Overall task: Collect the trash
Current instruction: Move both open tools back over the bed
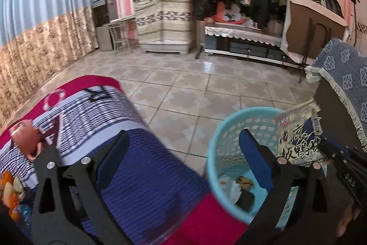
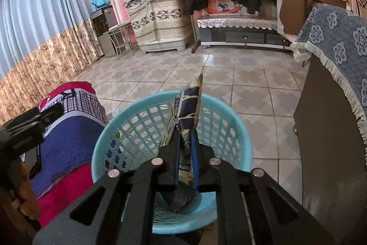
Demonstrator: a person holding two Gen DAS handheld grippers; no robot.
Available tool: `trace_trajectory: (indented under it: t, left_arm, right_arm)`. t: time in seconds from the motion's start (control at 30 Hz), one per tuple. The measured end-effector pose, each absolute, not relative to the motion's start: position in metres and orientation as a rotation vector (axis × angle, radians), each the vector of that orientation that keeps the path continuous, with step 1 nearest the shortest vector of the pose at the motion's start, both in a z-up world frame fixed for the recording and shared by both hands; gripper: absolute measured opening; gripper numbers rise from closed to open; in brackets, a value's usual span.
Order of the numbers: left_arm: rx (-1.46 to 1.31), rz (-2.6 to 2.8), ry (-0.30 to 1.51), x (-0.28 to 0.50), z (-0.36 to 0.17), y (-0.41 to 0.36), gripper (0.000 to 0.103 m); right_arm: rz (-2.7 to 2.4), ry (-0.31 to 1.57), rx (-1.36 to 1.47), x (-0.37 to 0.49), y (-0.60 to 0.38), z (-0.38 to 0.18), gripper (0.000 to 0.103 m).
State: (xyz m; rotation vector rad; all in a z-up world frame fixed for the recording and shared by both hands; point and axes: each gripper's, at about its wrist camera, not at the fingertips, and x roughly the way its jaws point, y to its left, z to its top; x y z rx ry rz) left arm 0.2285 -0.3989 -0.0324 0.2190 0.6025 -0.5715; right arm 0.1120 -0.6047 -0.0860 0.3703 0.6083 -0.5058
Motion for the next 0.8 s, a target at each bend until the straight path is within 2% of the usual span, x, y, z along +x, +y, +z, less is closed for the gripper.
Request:
trace_trajectory:
  t: [0.07, 0.1, 0.2, 0.4, 0.8]
  left_arm:
    - [0.213, -0.541, 0.586, 0.229, -0.026, -0.381, 0.094]
    - [0.213, -0.523, 0.575, 0.228, -0.023, -0.371, 0.094]
    - [0.197, -0.466, 0.553, 0.225, -0.012, -0.341, 0.097]
    - [0.123, -0.394, 0.531, 0.217, 0.010, -0.276, 0.097]
    - [0.069, -0.257, 0.515, 0.190, 0.021, -0.180, 0.097]
  right_arm:
    - [-0.500, 0.621, 0.348, 0.119, -0.599, -0.088, 0.043]
    - [-0.503, 0.623, 0.334, 0.123, -0.595, -0.089, 0.064]
    - [-0.497, 0.632, 0.317, 0.127, -0.588, -0.090, 0.066]
    - [-0.524, 0.586, 0.274, 0.121, -0.577, -0.079, 0.089]
    - [-0.479, 0.505, 0.198, 0.119, -0.537, -0.056, 0.096]
